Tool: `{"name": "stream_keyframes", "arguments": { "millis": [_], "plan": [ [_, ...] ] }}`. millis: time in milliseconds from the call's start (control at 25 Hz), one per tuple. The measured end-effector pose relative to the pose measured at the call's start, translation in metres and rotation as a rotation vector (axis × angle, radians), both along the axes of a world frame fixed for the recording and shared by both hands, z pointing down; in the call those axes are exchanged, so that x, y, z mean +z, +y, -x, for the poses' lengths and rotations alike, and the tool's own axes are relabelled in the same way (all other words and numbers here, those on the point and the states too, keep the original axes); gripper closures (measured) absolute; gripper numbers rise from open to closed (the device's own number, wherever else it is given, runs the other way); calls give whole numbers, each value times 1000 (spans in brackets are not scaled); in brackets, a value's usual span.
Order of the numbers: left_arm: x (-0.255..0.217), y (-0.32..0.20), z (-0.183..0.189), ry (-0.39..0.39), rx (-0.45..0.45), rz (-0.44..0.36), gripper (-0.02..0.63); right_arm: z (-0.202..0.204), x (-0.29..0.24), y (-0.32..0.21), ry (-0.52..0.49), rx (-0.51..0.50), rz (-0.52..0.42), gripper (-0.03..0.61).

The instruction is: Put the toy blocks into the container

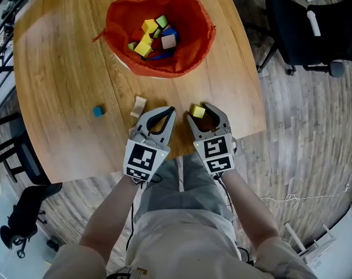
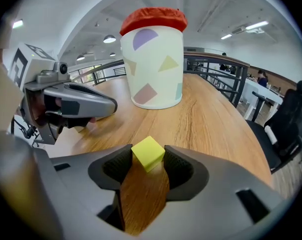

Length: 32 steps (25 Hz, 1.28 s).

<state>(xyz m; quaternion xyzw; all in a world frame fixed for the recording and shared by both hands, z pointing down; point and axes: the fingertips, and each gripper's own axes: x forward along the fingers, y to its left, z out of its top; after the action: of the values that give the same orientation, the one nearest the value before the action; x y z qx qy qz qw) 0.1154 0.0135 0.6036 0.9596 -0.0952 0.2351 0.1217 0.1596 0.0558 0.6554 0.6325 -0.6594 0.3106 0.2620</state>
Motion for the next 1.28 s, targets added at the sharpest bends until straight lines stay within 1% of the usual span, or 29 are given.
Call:
{"name": "stream_keyframes", "arguments": {
  "millis": [200, 360, 720, 1000, 1280],
  "plan": [
    [-12, -2, 1, 8, -4, -14, 601, 0, -8, -3, -34, 13, -15, 371],
    [-31, -8, 3, 28, -20, -29, 601, -3, -31, -13, -35, 19, -60, 371],
    [-85, -21, 6, 79, -37, -82, 601, -11, -111, -44, -8, 5, -204, 371],
    [-136, -31, 18, 131, -68, -121, 601, 0, -189, -62, 15, -27, -330, 371],
    [-185, -49, 40, 169, -143, -181, 601, 15, -252, -62, 31, -58, -418, 371]
  ]
}}
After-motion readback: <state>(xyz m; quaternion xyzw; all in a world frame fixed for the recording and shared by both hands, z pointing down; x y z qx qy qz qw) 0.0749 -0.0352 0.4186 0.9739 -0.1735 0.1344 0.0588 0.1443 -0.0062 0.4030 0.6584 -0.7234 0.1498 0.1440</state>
